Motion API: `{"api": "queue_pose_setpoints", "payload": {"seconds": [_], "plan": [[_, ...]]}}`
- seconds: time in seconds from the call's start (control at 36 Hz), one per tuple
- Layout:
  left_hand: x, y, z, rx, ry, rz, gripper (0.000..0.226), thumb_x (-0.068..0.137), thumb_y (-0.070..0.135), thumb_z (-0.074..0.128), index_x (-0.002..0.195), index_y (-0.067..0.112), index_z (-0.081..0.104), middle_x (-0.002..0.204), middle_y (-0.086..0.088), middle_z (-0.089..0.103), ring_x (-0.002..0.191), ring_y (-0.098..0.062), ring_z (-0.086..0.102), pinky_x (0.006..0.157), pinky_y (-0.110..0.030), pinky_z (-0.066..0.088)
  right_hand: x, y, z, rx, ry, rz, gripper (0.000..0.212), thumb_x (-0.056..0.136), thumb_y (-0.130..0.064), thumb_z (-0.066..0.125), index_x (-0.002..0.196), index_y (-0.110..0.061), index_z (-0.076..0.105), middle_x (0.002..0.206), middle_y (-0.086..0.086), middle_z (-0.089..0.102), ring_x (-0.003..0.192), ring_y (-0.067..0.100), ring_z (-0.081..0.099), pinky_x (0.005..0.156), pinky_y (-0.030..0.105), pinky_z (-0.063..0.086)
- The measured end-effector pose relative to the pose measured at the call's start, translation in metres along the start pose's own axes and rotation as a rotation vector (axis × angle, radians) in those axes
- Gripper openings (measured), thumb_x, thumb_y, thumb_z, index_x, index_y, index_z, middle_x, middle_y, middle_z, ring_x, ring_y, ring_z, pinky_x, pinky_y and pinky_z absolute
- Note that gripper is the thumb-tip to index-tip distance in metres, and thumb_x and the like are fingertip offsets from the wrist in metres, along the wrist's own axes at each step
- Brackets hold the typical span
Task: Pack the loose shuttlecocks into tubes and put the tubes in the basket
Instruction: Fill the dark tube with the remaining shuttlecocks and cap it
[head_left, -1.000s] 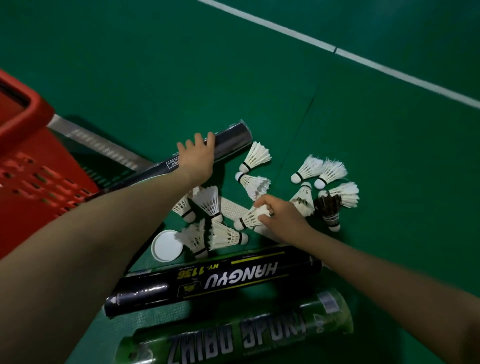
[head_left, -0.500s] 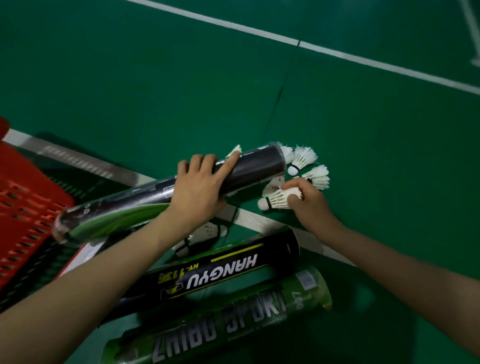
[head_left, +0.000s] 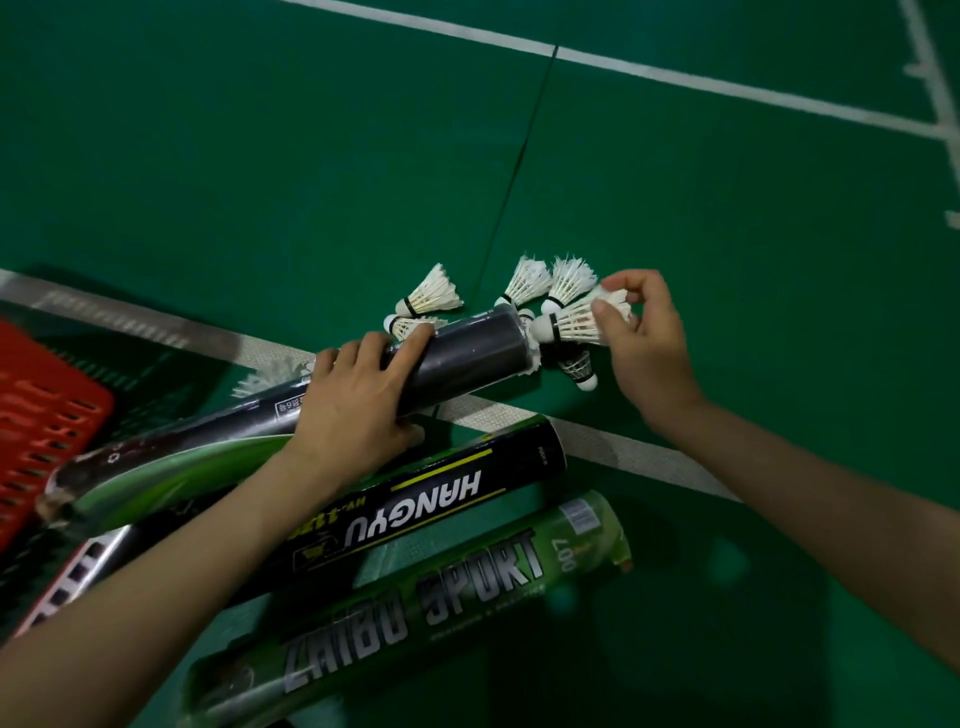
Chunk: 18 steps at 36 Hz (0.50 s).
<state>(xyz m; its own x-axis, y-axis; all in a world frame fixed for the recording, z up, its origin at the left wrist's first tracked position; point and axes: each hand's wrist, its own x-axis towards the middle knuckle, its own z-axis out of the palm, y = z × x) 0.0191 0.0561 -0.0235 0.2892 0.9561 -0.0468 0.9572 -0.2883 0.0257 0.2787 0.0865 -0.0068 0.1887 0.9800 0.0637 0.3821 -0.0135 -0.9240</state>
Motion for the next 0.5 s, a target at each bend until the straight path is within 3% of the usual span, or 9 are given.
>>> {"api": "queue_pose_setpoints", "payload": {"seconds": [0.17,0.25,0.33,0.42,0.5], "plan": [[-0.001,0.005,-0.005,-0.008,0.033,-0.006,0.108,0.054,0.042,0.081,0.141,0.026,0.02,0.11,-0.012,0.053,0.094,-0.034,0.055,0.083,-0.043,0.045,-0.007,-0.013,0.018,0.092,-0.115,0.018,0.029,0.095,-0.01,0.052,0.122,-0.016,0.046,0.092,-0.01,0.045,0.069,0.008,0.045,0.064,0.019,0.041],[0.0,0.007,-0.009,-0.021,0.048,-0.011,0.108,0.054,0.045,0.081,0.144,0.025,0.025,0.109,-0.012,0.054,0.093,-0.034,0.055,0.08,-0.042,0.046,-0.009,-0.018,0.024,0.168,-0.138,0.023,0.024,0.096,-0.006,0.048,0.118,-0.014,0.046,0.084,-0.004,0.055,0.069,0.007,0.051,0.065,0.013,0.043],[-0.001,0.011,-0.015,-0.048,0.028,-0.03,0.105,0.06,0.048,0.076,0.148,0.025,0.023,0.115,-0.011,0.051,0.099,-0.032,0.053,0.083,-0.041,0.044,-0.007,-0.02,0.029,0.219,-0.15,0.068,0.018,0.098,-0.009,0.047,0.112,-0.02,0.049,0.078,-0.005,0.06,0.065,0.006,0.051,0.064,0.021,0.043],[-0.002,0.013,-0.018,-0.062,0.018,-0.026,0.102,0.066,0.048,0.072,0.149,0.027,0.017,0.119,-0.009,0.049,0.103,-0.03,0.051,0.086,-0.04,0.043,-0.009,-0.02,0.035,0.246,-0.219,0.12,0.016,0.101,-0.018,0.042,0.107,-0.029,0.051,0.079,-0.001,0.06,0.073,0.011,0.054,0.073,0.027,0.043],[0.0,0.011,-0.016,-0.056,0.01,-0.021,0.104,0.067,0.049,0.072,0.15,0.029,0.014,0.12,-0.008,0.047,0.105,-0.03,0.05,0.088,-0.04,0.042,-0.015,-0.024,0.038,0.223,-0.299,0.136,0.017,0.102,-0.03,0.035,0.11,-0.029,0.05,0.093,0.001,0.054,0.084,0.011,0.052,0.07,0.009,0.042]]}}
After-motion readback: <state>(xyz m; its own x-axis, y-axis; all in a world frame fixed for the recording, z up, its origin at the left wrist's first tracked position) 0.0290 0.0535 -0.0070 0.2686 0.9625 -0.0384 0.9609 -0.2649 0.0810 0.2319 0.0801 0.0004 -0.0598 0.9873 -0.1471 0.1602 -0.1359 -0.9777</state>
